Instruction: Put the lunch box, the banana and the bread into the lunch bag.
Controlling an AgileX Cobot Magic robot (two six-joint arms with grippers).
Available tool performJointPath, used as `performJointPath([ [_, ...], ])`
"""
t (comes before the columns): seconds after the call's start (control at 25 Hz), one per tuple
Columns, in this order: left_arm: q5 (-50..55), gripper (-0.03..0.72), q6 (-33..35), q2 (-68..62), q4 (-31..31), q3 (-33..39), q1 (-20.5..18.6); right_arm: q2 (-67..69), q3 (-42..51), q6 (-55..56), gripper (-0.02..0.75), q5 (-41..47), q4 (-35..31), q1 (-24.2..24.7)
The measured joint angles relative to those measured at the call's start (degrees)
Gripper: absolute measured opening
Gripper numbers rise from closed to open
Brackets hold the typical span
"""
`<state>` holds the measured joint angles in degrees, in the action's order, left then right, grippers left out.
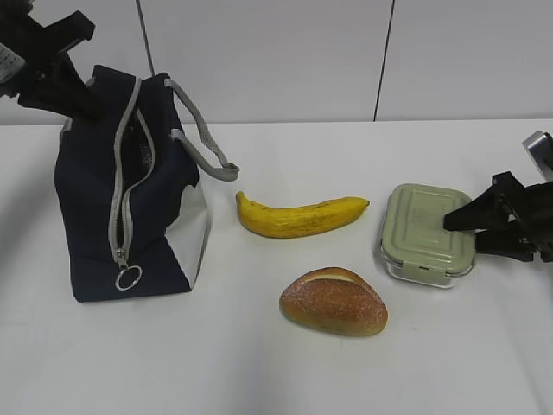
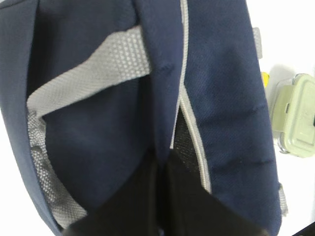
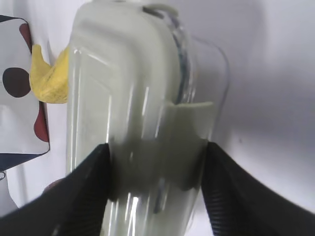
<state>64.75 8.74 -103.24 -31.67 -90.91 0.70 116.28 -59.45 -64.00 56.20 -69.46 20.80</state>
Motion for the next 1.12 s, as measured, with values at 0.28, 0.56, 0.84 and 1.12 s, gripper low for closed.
performJointPath([
  [0.28, 0.00, -0.003, 0.00, 0.00, 0.00, 0.00, 0.00, 0.00, 0.00, -1.14, 0.382, 0.76, -0.41, 0.00],
  [0.56, 0.00, -0.003, 0.00, 0.00, 0.00, 0.00, 0.00, 0.19, 0.00, -1.99, 0.378, 2.11, -0.55, 0.00],
  [0.84, -0.05, -0.003, 0.00, 0.00, -2.36, 0.00, 0.00, 0.19, -3.87, -0.48, 0.375, 7.62, -0.77, -0.01],
  [1.12, -0.33, -0.003, 0.00, 0.00, -3.00, 0.00, 0.00, -1.51, -9.19, 4.59, 0.375, 7.92, -1.37, -1.43],
])
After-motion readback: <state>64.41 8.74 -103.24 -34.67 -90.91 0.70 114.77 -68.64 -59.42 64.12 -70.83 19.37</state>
